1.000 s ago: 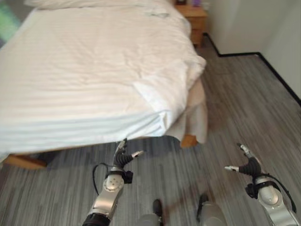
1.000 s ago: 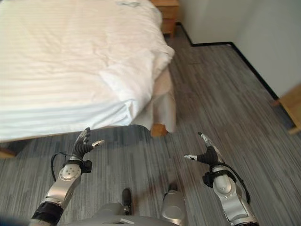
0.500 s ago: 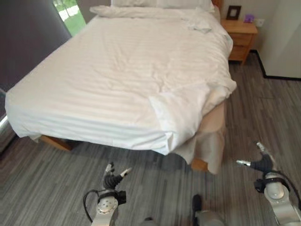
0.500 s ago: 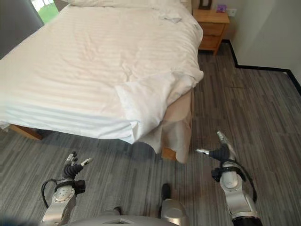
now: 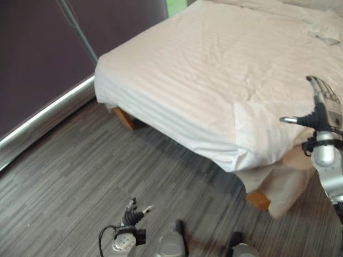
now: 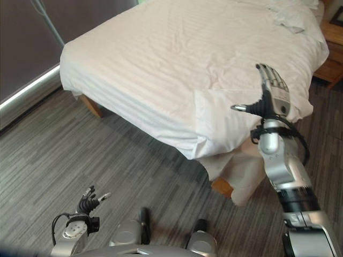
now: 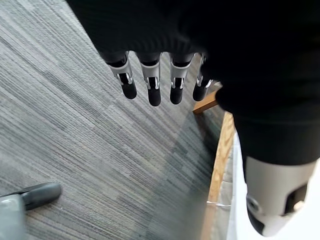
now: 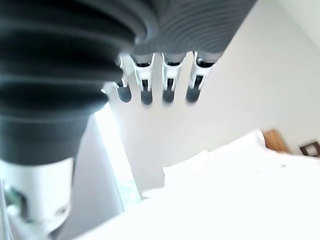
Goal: Making the bed.
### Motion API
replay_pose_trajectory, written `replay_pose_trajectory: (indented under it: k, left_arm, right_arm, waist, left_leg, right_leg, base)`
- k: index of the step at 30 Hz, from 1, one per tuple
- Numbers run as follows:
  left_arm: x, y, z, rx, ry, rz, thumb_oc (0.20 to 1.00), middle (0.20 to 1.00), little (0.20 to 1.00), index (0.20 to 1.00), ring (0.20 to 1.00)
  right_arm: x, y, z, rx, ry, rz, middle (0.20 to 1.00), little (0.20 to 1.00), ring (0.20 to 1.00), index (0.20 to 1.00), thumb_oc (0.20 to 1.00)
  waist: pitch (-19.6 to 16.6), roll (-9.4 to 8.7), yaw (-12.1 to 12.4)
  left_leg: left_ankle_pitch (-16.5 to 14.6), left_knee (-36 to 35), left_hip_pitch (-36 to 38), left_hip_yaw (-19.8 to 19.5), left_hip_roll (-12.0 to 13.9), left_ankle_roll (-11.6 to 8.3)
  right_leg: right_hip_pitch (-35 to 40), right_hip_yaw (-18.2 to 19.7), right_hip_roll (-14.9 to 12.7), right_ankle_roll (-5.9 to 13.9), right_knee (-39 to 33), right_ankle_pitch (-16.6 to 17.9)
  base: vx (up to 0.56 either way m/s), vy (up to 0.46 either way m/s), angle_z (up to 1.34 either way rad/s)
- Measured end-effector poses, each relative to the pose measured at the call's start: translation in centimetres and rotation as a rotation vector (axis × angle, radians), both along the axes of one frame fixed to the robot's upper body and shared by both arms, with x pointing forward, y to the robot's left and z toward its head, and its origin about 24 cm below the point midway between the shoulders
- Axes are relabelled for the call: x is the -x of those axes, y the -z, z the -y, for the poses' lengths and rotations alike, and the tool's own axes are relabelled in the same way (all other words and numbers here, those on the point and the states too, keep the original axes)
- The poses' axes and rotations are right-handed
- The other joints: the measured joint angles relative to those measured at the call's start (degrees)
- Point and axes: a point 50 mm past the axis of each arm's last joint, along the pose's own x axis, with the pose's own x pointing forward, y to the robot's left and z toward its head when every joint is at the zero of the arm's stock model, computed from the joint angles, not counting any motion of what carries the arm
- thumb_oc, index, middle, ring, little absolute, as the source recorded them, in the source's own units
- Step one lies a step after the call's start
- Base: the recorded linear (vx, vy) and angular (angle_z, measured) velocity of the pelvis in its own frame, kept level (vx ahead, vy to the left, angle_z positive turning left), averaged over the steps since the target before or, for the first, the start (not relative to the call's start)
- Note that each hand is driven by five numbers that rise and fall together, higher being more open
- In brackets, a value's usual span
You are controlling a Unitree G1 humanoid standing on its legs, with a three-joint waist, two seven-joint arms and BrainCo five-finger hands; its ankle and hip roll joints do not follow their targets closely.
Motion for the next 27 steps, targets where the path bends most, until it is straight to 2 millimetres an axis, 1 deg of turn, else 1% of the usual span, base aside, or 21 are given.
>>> replay_pose_trajectory:
  k: [1,2,4,5,6,7,8,10,11,12,13,14,15,17,19,20,21,23,24,25,27]
  left_arm:
    - [-0.3,-0.3,-0.2,-0.011,0.013,0.016,1.0,1.0,1.0,1.0,1.0]
    - [-0.7,-0.7,-0.8,-0.049,0.051,0.018,1.0,1.0,1.0,1.0,1.0]
    - [-2.2,-1.8,-1.7,-0.087,0.06,0.057,1.0,1.0,1.0,1.0,1.0]
    - [-2.8,-2.3,-1.9,-0.094,0.057,0.078,1.0,1.0,1.0,1.0,1.0]
    - [-2.6,-2.2,-2.2,-0.099,0.048,0.076,1.0,1.0,1.0,1.0,1.0]
    - [-2.6,-2.1,-2.9,-0.111,0.031,0.06,1.0,1.0,1.0,1.0,1.0]
    - [-2.7,-2.1,-3.0,-0.1,0.018,0.06,1.0,1.0,1.0,1.0,1.0]
    - [-2.9,-2.2,-3.3,-0.1,0.008,0.065,1.0,1.0,1.0,1.0,1.0]
    - [-2.9,-2.4,-3.7,-0.113,0.008,0.068,1.0,1.0,1.0,1.0,1.0]
    - [-1.7,-2.1,-4.6,-0.115,-0.022,0.042,1.0,1.0,1.0,1.0,1.0]
    - [0.2,-0.9,-4.2,-0.089,-0.038,-0.012,1.0,1.0,1.0,1.0,1.0]
    - [0.9,-0.5,-3.9,-0.076,-0.05,-0.029,1.0,1.0,1.0,1.0,1.0]
    - [1.8,0.2,-3.4,-0.052,-0.059,-0.054,1.0,1.0,1.0,1.0,1.0]
    - [2.3,0.8,-3.1,-0.031,-0.058,-0.081,1.0,1.0,1.0,1.0,1.0]
    - [2.7,1.2,-3.1,-0.025,-0.069,-0.102,1.0,1.0,1.0,1.0,1.0]
    - [2.8,1.4,-3.1,-0.024,-0.073,-0.113,1.0,1.0,1.0,1.0,1.0]
    - [2.9,1.5,-3.1,-0.023,-0.076,-0.117,1.0,1.0,1.0,1.0,1.0]
    - [2.8,1.6,-2.9,-0.013,-0.082,-0.117,1.0,1.0,1.0,1.0,1.0]
    - [2.9,1.9,-2.3,0.013,-0.092,-0.116,1.0,1.0,1.0,1.0,1.0]
    - [2.9,2.0,-2.0,0.036,-0.105,-0.113,1.0,1.0,1.0,1.0,1.0]
    - [3.2,2.5,-1.9,0.049,-0.114,-0.134,1.0,1.0,1.0,1.0,1.0]
  right_arm:
    - [-0.6,0.9,-0.4,-0.007,0.0,-0.04,1.0,1.0,1.0,1.0,1.0]
    - [-2.1,2.2,-1.5,-0.011,-0.008,-0.115,1.0,1.0,1.0,1.0,1.0]
    - [-2.7,4.0,-1.7,-0.003,0.005,-0.199,1.0,1.0,1.0,1.0,1.0]
    - [-2.8,4.4,-1.7,-0.004,0.008,-0.226,1.0,1.0,1.0,1.0,1.0]
    - [-3.1,4.4,-1.9,-0.003,0.007,-0.243,1.0,1.0,1.0,1.0,1.0]
    - [-4.2,3.8,-2.5,0.008,0.007,-0.254,1.0,1.0,1.0,1.0,1.0]
    - [-4.3,4.1,-2.1,0.003,0.028,-0.268,1.0,1.0,1.0,1.0,1.0]
    - [-4.0,5.4,-1.1,-0.001,0.082,-0.332,1.0,1.0,1.0,1.0,1.0]
    - [-4.0,5.8,-1.0,-0.003,0.093,-0.355,1.0,1.0,1.0,1.0,1.0]
    - [-4.9,5.4,-1.1,0.022,0.099,-0.378,1.0,1.0,1.0,1.0,1.0]
    - [-5.5,3.4,-1.4,0.024,0.091,-0.318,1.0,1.0,1.0,1.0,1.0]
    - [-5.6,2.5,-1.9,0.028,0.066,-0.283,1.0,1.0,1.0,1.0,1.0]
    - [-5.6,2.0,-2.4,0.037,0.027,-0.252,1.0,1.0,1.0,1.0,1.0]
    - [-5.8,1.6,-2.4,0.096,0.009,-0.267,1.0,1.0,1.0,1.0,1.0]
    - [-6.1,0.0,-2.1,0.116,0.016,-0.233,1.0,1.0,1.0,1.0,1.0]
    - [-6.3,-0.7,-2.4,0.102,0.002,-0.203,1.0,1.0,1.0,1.0,1.0]
    - [-6.3,-0.6,-2.7,0.093,-0.009,-0.203,1.0,1.0,1.0,1.0,1.0]
    - [-6.2,-0.6,-4.2,0.069,-0.074,-0.181,1.0,1.0,1.0,1.0,1.0]
    - [-6.2,-0.5,-5.7,0.074,-0.133,-0.176,1.0,1.0,1.0,1.0,1.0]
    - [-6.2,-0.5,-6.0,0.076,-0.144,-0.178,1.0,1.0,1.0,1.0,1.0]
    - [-7.0,0.6,-6.5,0.083,-0.128,-0.23,1.0,1.0,1.0,1.0,1.0]
  waist:
    - [-0.31,-0.61,0.39]
    - [-0.45,-0.48,0.31]
    - [-0.77,-1.32,0.14]
    - [-0.77,-1.39,0.2]
    - [-0.9,-1.49,0.27]
    - [-0.76,-1.3,-0.14]
    - [-0.74,-1.22,-0.31]
    - [-1.29,-2.71,-1.01]
    - [-1.39,-4.02,-0.75]
    - [-1.58,-5.23,0.37]
    - [-2.3,-1.95,-0.1]
    - [-2.56,-0.77,-0.17]
    - [-3.11,1.07,0.02]
    - [-3.44,2.27,0.32]
    - [-3.55,3.17,0.0]
    - [-3.44,3.39,-0.07]
    - [-3.25,3.81,0.0]
    - [-2.85,4.47,-0.57]
    - [-2.19,5.98,-0.77]
    - [-2.0,6.47,-0.75]
    - [-2.22,7.27,-0.63]
  left_leg:
    - [0.02,-1.29,1.34,0.19,-0.5,0.06]
    - [0.79,-3.1,2.75,1.31,-0.32,1.18]
    - [1.58,-3.67,2.71,-0.05,-1.04,2.1]
    - [1.69,-4.35,3.12,-0.54,-1.25,2.37]
    - [1.82,-5.14,3.46,-0.16,-1.53,2.37]
    - [1.71,-5.49,3.7,-0.07,-2.11,2.43]
    - [1.84,-5.51,3.73,-1.81,-2.48,2.32]
    - [1.71,-5.53,4.35,-3.51,-3.4,2.12]
    - [1.65,-5.53,4.62,-3.87,-4.03,1.94]
    - [1.13,-5.54,5.42,-3.77,-4.67,0.5]
    - [0.89,-5.58,5.34,-4.41,-2.34,-0.75]
    - [0.82,-5.59,5.38,-4.34,-1.6,-1.16]
    - [0.81,-5.59,5.11,-4.28,-0.24,-1.62]
    - [0.9,-5.55,4.54,-4.22,0.45,-1.93]
    - [1.3,-5.55,2.88,-4.07,0.72,-2.47]
    - [1.43,-5.55,2.04,-3.49,0.73,-2.55]
    - [1.52,-5.55,1.83,-3.47,0.75,-2.55]
    - [1.48,-5.6,1.8,-3.2,0.74,-2.59]
    - [1.46,-5.86,1.74,-3.24,0.75,-2.6]
    - [1.45,-5.86,1.69,-3.27,0.75,-2.6]
    - [1.44,-5.86,1.14,-3.2,0.87,-2.61]
  right_leg:
    - [-1.77,1.09,-1.15,0.66,4.16,0.14]
    - [-6.22,3.34,-2.46,2.13,11.89,0.99]
    - [-8.47,6.47,-2.85,2.82,12.83,0.82]
    - [-9.12,6.82,-3.25,2.83,12.14,0.71]
    - [-9.16,6.79,-3.36,3.02,9.86,0.83]
    - [-7.74,9.22,-2.53,2.9,-2.39,1.65]
    - [-5.35,10.35,-2.45,3.05,-9.0,3.55]
    - [-1.69,11.38,-2.79,3.14,-15.17,6.01]
    - [-0.9,10.31,-2.96,2.93,-16.04,7.33]
    - [-0.16,9.29,-3.36,2.73,-17.09,13.4]
    - [0.28,8.54,-1.25,2.18,-17.1,12.93]
    - [0.25,8.55,-0.41,2.02,-17.07,12.82]
    - [0.11,8.3,0.84,1.4,-17.04,12.4]
    - [-0.5,8.21,1.47,1.17,-17.07,12.23]
    - [-2.32,8.24,1.7,0.81,-17.07,12.54]
    - [-3.46,8.55,1.76,0.62,-17.07,12.68]
    - [-3.68,8.63,1.74,0.59,-17.09,12.7]
    - [-3.88,8.84,1.72,0.85,-17.11,12.47]
    - [-3.91,8.8,1.68,0.62,-17.12,12.2]
    - [-3.94,8.79,1.68,0.62,-17.11,12.2]
    - [-4.32,8.74,1.77,0.59,-17.13,12.23]
  base:
    - [0.08,0.065,0.18]
    - [0.0,0.0,0.0]
    - [0.16,-0.039,0.26]
    - [0.24,-0.111,0.2]
    - [0.23,-0.125,-0.11]
    - [0.17,-0.088,0.06]
    - [0.14,-0.059,0.38]
    - [0.09,-0.053,0.69]
    - [0.1,-0.047,0.33]
    - [0.08,-0.007,0.19]
    - [0.08,-0.007,0.0]
    - [0.02,-0.017,0.04]
    - [-0.01,-0.02,-0.05]
    - [-0.05,-0.005,-0.03]
    - [-0.05,0.001,-0.08]
    - [-0.02,-0.013,-0.12]
    - [-0.02,-0.023,-0.14]
    - [-0.01,-0.017,-0.05]
    - [0.0,0.0,0.0]
    - [0.0,0.0,0.0]
    - [0.0,0.0,0.0]
